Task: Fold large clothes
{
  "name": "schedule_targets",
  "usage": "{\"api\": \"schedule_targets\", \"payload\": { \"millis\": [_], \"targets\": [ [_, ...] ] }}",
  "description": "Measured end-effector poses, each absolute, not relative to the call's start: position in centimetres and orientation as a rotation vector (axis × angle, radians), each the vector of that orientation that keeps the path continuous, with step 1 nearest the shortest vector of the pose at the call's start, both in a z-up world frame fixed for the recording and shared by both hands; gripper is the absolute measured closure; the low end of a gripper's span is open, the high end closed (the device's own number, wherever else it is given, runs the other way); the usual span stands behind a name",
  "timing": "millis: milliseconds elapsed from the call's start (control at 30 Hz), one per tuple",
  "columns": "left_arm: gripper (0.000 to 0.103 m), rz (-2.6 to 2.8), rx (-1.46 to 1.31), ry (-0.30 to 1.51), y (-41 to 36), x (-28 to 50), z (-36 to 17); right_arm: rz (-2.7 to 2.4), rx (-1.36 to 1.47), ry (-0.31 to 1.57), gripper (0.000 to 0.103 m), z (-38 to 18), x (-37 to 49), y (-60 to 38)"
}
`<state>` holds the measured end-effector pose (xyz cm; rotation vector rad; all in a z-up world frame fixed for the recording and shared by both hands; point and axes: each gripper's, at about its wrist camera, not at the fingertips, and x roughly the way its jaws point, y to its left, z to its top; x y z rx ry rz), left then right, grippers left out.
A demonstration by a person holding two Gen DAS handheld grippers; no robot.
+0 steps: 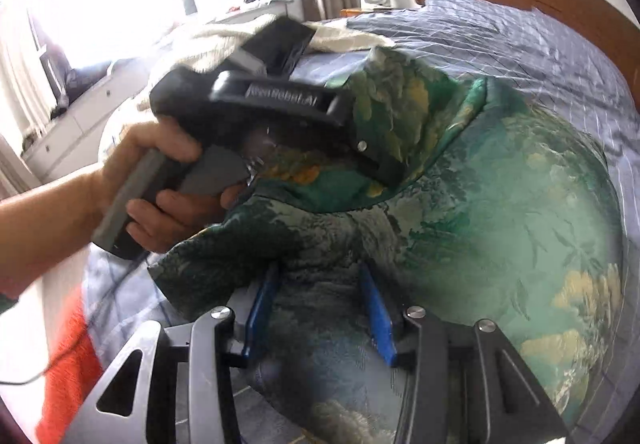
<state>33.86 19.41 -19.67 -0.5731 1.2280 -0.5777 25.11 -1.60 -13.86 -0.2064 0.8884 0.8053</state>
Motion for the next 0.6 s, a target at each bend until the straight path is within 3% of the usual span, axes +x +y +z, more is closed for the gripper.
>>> {"api": "schedule_targets", "payload": {
  "millis": [33,100,167,233,367,600],
  "targets": [
    [0.0,-0.579,-0.564,1.228,19.2,34.0,-19.6,0.812,-0.18,0.891,0.059,-13.3,25.2,-2.3],
    [0.002,-0.586,-0.543,1.221,18.9,33.9,-19.3,0.813,-0.08,0.883,0.05,-11.6,24.8,-5.2],
    [0.003,-0.584,-0.538,1.207,18.7,33.7,-19.3,0.776,0.041,0.849,0.025,-10.3,25.0,-9.3],
    [0.003,-0.582,-0.531,1.196,18.6,33.5,-19.3,0.669,0.163,0.829,0.023,-10.2,26.0,-15.1],
    [0.003,-0.577,-0.532,1.182,18.4,32.8,-19.1,0.532,0.322,0.99,0.021,-14.4,30.1,-22.6],
    [0.0,-0.56,-0.549,1.188,19.2,31.1,-19.5,0.73,0.643,1.1,0.019,-20.5,34.9,-22.4]
  ]
}}
